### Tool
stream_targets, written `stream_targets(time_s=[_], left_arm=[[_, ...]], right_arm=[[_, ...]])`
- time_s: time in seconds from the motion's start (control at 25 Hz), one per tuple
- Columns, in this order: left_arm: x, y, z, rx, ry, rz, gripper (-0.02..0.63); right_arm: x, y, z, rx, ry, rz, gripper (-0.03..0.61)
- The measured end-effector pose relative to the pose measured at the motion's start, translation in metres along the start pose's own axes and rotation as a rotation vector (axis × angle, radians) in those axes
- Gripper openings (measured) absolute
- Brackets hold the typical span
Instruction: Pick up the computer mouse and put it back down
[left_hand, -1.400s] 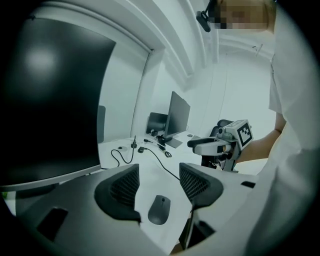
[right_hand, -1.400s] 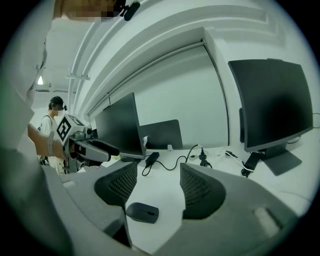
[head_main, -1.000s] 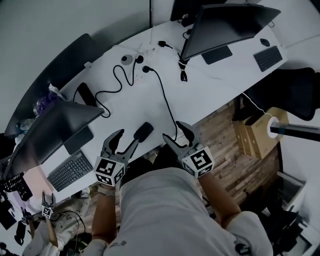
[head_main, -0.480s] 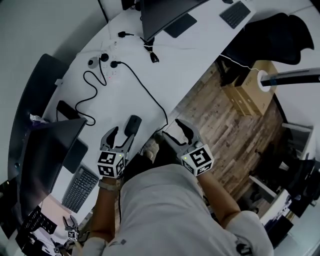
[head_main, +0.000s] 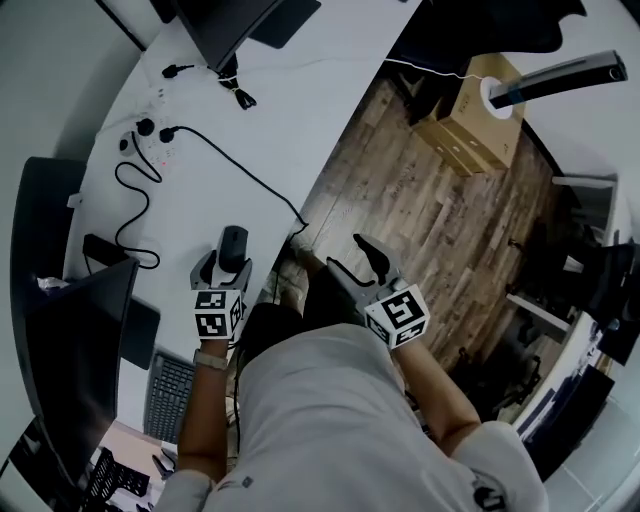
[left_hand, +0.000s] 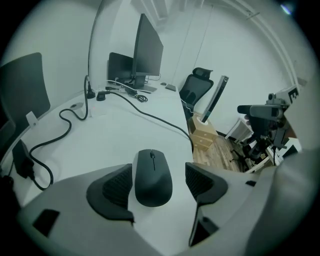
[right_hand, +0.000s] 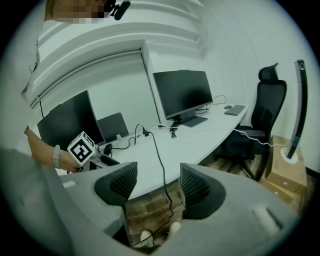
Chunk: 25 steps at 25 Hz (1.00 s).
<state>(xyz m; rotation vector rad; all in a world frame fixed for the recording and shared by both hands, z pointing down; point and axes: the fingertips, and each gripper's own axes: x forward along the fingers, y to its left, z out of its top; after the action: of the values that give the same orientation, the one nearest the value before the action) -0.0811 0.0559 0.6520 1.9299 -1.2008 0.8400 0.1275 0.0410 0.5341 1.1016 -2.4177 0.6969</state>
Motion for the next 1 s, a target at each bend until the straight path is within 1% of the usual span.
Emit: stream_targets(time_s=[0.16, 0.28, 0.52, 0.72, 0.84, 0.92, 1.0], left_arm=[[0.016, 0.004, -0.007, 0.021, 0.052, 0.042, 0.319], [0.023, 0.008, -0.009, 0.032, 0.074, 0.073, 0.319], [0.035, 0.010, -0.013, 0.049, 0.112, 0.087, 0.319], [0.037, 0.010, -0.016, 0.083, 0.104, 0.133, 0.318], [0.037, 0.012, -0.014, 0.064, 0.086, 0.150, 0.318], [0.036, 0.015, -0.014, 0.054, 0.087, 0.152, 0.287], [0.035, 0.015, -0.014, 0.067, 0.095, 0.146, 0.287]], right_arm=[[-0.017, -0.015, -0.012, 0.038, 0.002, -0.051, 0.259], [-0.027, -0.023, -0.019, 0.064, 0.003, -0.086, 0.259], [-0.041, -0.033, -0.029, 0.100, 0.004, -0.125, 0.259], [-0.047, -0.036, -0.032, 0.112, -0.003, -0.139, 0.259], [-0.048, -0.037, -0.031, 0.113, -0.006, -0.136, 0.259], [-0.047, -0.036, -0.030, 0.112, -0.006, -0.132, 0.259], [-0.046, -0.035, -0.029, 0.108, -0.006, -0.126, 0.259]])
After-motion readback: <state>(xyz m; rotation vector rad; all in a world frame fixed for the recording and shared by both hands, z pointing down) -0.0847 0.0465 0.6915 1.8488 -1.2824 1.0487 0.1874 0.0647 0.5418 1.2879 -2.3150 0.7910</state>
